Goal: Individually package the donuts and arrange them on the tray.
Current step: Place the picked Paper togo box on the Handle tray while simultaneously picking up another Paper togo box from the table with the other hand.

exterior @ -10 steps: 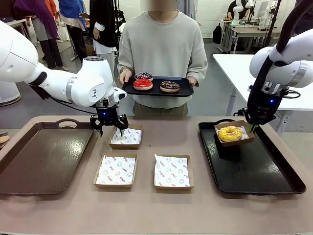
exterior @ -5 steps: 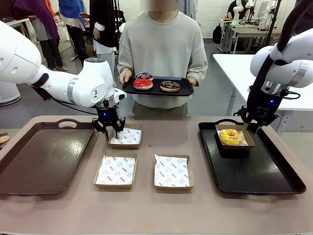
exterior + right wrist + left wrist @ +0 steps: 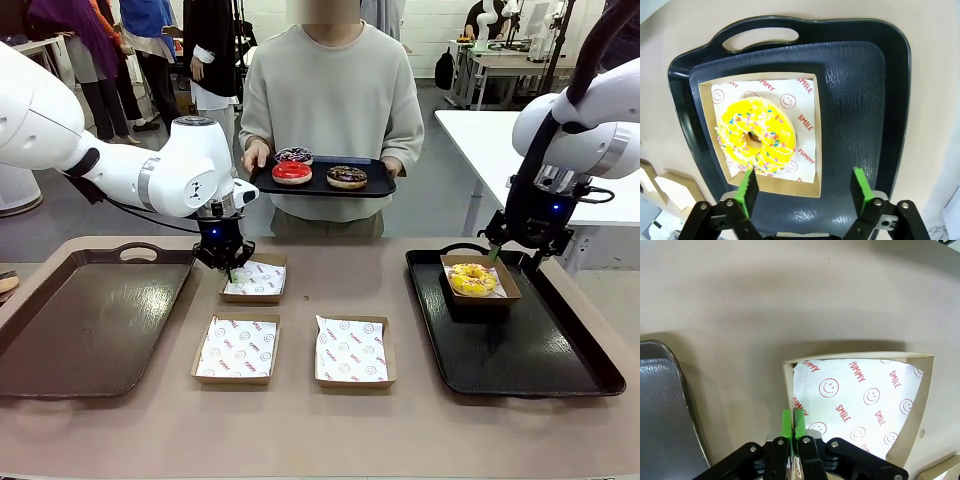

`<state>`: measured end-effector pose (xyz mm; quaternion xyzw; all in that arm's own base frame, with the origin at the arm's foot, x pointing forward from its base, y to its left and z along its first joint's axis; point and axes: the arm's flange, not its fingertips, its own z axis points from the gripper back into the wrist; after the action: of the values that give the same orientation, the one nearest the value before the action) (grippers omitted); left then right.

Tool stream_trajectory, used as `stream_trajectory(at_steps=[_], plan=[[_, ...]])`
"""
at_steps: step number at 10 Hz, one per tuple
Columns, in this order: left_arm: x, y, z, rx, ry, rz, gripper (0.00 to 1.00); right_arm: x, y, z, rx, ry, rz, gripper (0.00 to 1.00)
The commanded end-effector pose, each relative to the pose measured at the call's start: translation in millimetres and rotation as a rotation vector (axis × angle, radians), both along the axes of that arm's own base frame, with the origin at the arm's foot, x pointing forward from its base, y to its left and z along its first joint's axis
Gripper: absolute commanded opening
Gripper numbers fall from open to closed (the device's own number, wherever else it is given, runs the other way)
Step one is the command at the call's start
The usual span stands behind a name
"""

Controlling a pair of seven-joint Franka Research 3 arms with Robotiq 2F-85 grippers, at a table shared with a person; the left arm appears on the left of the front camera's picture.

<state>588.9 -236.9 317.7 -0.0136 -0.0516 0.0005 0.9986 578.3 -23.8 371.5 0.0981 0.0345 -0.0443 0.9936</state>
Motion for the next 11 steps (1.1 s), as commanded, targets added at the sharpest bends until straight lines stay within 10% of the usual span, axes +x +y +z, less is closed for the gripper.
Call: stream_trajectory(at_steps=[1,4,11], plan=[[0.3,-1.4,2.5,0.012,0.013,0.037,0.0,-2.1,1.4,6.6,0.054,-0.006,0.024,1.0],[-7.8,0.4,17.3,0.0,0.039,0.033,0.0,-30.9,4.1,32.9,0.106,-0.016,0.051,1.0],[-45.8,-13.0,171.4,-0.011,-0.04,-0.021,0.0,-161.2,-126.7,144.2,0.856,-0.23,0.055,1.0]])
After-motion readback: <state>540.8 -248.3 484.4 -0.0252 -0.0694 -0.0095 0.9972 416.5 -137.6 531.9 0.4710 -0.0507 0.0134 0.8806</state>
